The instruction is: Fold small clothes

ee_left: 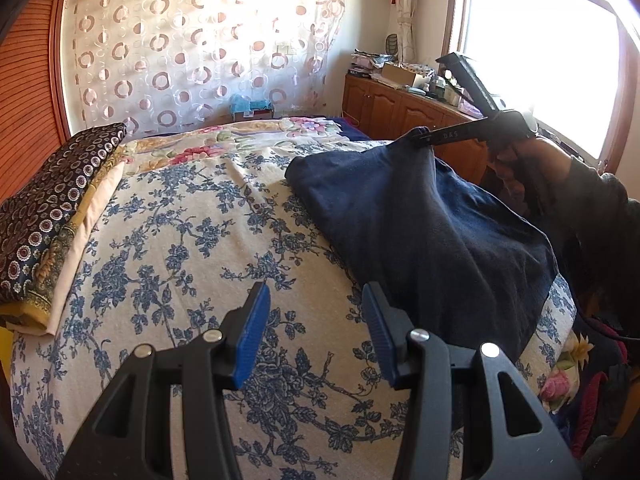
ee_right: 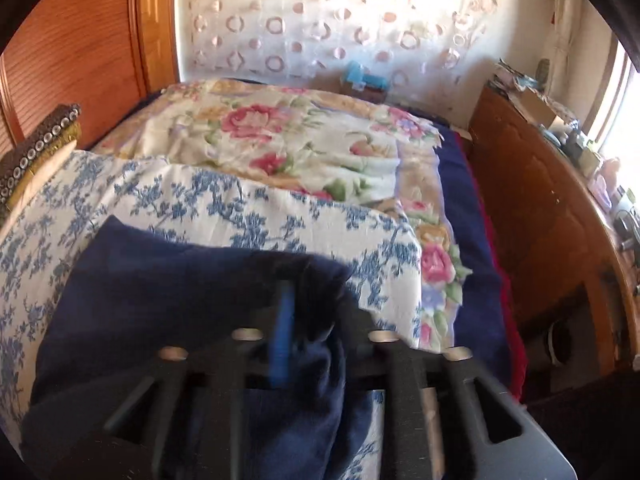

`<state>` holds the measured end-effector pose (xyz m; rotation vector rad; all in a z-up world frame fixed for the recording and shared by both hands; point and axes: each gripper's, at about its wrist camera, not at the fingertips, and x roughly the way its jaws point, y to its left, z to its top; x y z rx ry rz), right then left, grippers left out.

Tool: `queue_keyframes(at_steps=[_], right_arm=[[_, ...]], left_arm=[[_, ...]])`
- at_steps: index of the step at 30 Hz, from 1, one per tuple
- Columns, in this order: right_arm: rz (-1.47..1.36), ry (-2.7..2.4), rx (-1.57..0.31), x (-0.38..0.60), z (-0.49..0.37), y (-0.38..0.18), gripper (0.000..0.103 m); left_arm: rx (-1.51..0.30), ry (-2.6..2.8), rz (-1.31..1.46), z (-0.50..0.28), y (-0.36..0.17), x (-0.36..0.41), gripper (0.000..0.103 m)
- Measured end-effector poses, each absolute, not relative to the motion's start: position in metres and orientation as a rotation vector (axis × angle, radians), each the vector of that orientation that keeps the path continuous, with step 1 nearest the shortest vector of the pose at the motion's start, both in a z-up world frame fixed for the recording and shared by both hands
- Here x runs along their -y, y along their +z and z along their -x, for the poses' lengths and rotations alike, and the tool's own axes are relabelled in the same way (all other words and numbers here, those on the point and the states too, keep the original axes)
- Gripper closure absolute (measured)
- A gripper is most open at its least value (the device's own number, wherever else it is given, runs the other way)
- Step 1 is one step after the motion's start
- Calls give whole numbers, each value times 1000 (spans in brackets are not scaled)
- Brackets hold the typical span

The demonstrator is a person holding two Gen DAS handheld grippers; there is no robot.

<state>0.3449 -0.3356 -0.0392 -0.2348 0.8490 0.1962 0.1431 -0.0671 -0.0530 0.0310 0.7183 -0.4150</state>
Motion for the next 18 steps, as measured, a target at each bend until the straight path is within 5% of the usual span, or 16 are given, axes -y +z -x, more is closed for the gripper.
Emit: queue_keyframes(at_steps=[1,9,18], right_arm=[[224,210,-840,337,-340,-36,44],[207,257,-798,352,-250,-19,43],[157,249,-824,386,-148,-42,62]], left_arm=[[-719,-417,-31,-142,-53,68,56],[-712,-446,-32,-129,-50,76,56],[-755,-482,-57,-115,-61,94,56]])
